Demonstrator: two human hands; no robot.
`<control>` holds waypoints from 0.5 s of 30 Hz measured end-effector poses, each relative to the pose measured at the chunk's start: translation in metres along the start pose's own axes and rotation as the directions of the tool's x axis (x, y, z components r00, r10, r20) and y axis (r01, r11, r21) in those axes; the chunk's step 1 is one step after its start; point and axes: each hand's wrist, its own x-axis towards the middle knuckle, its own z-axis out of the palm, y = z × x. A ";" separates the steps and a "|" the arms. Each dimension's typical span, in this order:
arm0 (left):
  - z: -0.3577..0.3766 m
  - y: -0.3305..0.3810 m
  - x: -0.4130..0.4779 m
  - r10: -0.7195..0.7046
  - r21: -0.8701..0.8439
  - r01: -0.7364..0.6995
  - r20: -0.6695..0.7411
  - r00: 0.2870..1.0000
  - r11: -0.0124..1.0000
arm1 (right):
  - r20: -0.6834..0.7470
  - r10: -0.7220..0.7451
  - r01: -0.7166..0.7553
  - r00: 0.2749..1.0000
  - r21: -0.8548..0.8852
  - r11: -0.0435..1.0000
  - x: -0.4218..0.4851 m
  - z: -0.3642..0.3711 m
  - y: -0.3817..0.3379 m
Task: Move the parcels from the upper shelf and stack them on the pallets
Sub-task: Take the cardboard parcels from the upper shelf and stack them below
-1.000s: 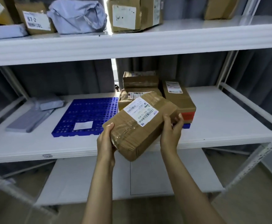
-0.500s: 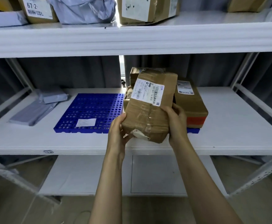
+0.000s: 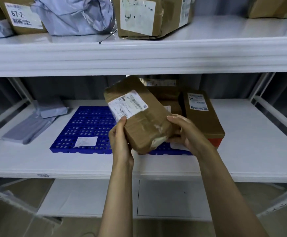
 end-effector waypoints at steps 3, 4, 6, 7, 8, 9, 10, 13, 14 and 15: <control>0.013 -0.001 0.004 0.013 -0.005 -0.013 -0.035 0.999 1.000 | 0.025 -0.017 0.018 1.000 -0.045 0.999 0.008 -0.010 -0.002; 0.018 -0.002 0.005 0.012 0.009 -0.012 -0.019 1.000 1.000 | 0.004 -0.031 0.032 0.999 -0.038 0.999 0.010 -0.013 -0.004; 0.026 -0.006 0.007 0.004 0.051 -0.006 0.039 0.999 0.999 | -0.060 -0.043 0.042 0.997 -0.020 0.999 0.015 -0.020 -0.006; 0.029 -0.008 0.008 -0.001 0.072 -0.003 0.062 0.998 0.997 | -0.088 -0.044 0.043 0.995 -0.017 0.999 0.017 -0.023 -0.007; 0.032 -0.010 0.010 -0.008 0.092 0.001 0.079 0.997 0.996 | -0.112 -0.045 0.043 0.993 -0.017 0.999 0.019 -0.025 -0.009; 0.035 -0.012 0.012 -0.013 0.108 0.003 0.090 0.996 0.994 | -0.138 -0.052 0.050 0.989 -0.019 0.999 0.021 -0.026 -0.009; 0.037 -0.014 0.015 -0.015 0.124 0.003 0.096 0.995 0.992 | -0.171 -0.065 0.063 0.983 -0.022 0.998 0.022 -0.026 -0.009; 0.037 -0.016 0.022 0.035 0.179 -0.046 0.065 0.997 0.983 | -0.291 -0.113 0.118 0.950 -0.003 0.993 0.025 -0.027 -0.010; 0.036 -0.014 0.025 0.064 0.202 -0.070 0.040 0.997 0.977 | -0.325 -0.118 0.128 0.938 0.011 0.992 0.027 -0.028 -0.011; 0.033 -0.012 0.028 0.092 0.225 -0.092 0.010 0.996 0.970 | -0.347 -0.116 0.133 0.931 0.025 0.991 0.030 -0.029 -0.011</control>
